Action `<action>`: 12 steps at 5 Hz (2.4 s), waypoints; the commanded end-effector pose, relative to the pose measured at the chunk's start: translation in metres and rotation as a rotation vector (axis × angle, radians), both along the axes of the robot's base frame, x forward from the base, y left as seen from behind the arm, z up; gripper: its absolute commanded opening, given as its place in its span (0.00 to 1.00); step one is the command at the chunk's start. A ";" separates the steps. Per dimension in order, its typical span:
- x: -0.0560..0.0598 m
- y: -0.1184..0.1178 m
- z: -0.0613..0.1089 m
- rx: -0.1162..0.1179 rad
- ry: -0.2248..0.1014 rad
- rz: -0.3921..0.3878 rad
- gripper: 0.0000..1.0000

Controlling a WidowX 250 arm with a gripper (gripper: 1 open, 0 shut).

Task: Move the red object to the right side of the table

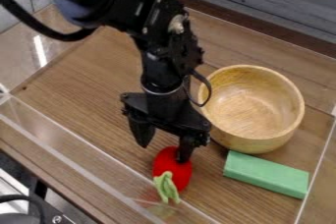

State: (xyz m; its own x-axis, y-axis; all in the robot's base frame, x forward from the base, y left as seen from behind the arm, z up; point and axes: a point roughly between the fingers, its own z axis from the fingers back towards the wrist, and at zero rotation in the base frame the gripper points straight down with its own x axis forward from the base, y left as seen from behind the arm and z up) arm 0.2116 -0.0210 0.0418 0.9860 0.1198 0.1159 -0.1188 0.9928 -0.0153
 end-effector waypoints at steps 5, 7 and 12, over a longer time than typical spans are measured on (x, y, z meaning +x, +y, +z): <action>0.027 0.028 0.005 0.015 -0.020 0.022 1.00; 0.016 0.004 0.014 0.006 -0.024 -0.070 1.00; 0.046 0.051 0.041 -0.039 -0.137 0.187 1.00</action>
State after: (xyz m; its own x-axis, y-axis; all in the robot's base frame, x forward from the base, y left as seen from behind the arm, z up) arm 0.2533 0.0288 0.0754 0.9280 0.3081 0.2095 -0.2984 0.9513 -0.0773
